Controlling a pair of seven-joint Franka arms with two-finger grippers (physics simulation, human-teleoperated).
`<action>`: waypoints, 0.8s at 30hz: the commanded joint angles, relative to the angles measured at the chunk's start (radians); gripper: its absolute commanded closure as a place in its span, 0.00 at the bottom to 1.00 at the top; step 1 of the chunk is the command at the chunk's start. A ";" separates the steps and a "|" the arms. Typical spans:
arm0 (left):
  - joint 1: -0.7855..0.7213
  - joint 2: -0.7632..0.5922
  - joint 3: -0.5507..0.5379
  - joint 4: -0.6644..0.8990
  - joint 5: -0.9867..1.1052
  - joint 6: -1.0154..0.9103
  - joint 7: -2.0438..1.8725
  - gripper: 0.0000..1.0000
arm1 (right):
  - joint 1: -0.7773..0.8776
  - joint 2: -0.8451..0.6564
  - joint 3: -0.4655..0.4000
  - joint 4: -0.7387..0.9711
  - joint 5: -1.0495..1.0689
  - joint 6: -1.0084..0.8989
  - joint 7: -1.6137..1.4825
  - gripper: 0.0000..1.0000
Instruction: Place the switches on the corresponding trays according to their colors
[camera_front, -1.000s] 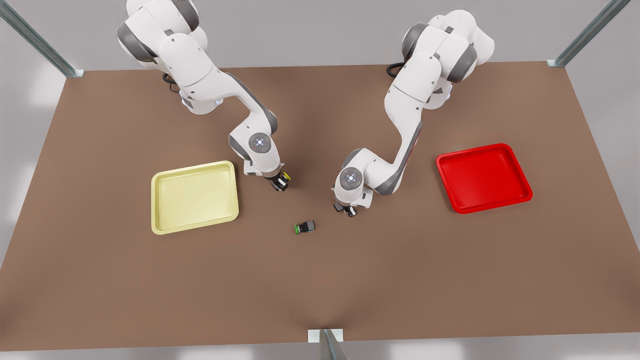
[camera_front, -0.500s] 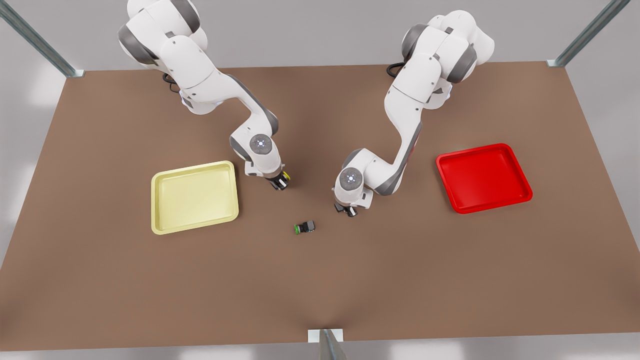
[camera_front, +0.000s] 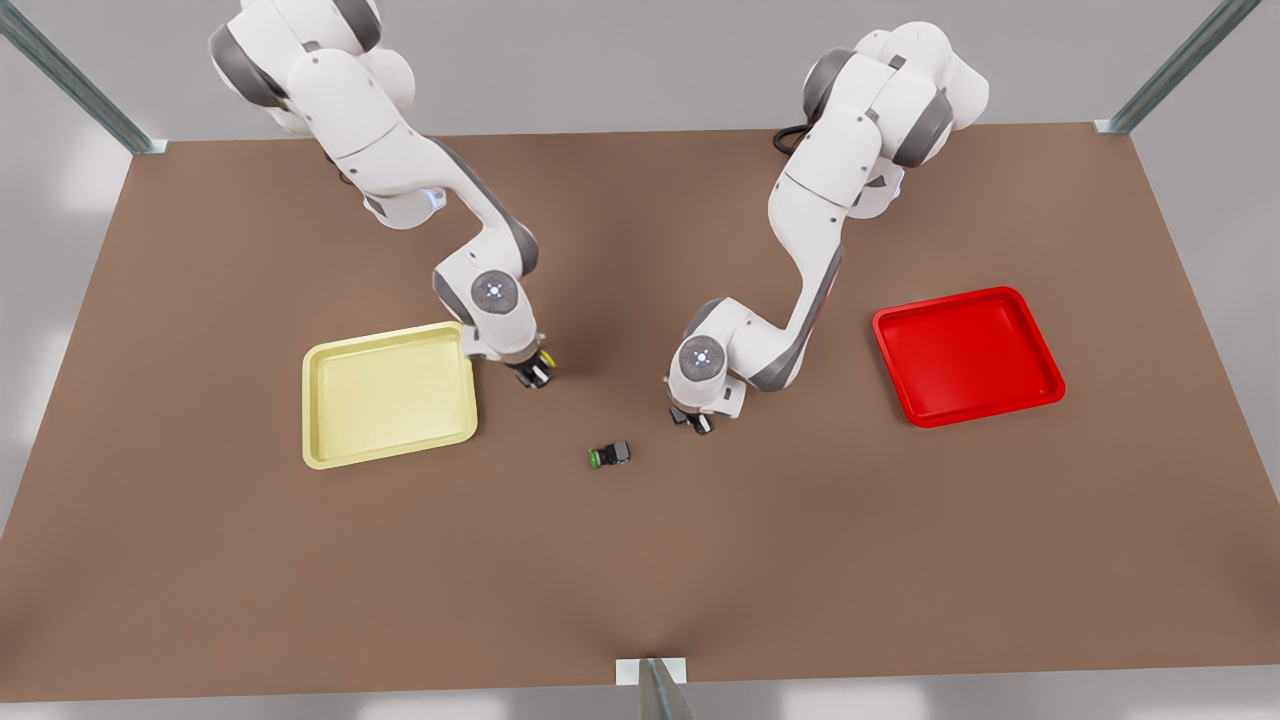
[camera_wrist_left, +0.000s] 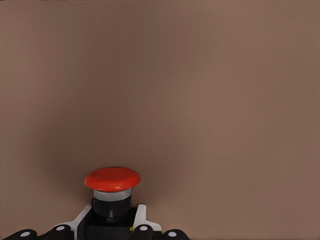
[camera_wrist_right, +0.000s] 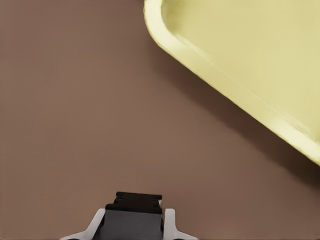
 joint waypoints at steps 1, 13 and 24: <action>0.000 -0.001 0.000 0.000 0.000 0.000 0.001 0.47 | -0.020 -0.008 0.000 -0.007 -0.001 -0.007 -0.031 0.55; 0.000 -0.007 0.002 -0.002 0.007 0.000 0.022 0.48 | -0.266 -0.076 -0.247 -0.076 0.125 -0.057 -1.030 0.28; 0.000 -0.028 0.025 -0.003 0.007 -0.028 0.087 0.49 | -0.252 -0.289 -0.238 0.119 0.188 -0.504 -1.056 0.00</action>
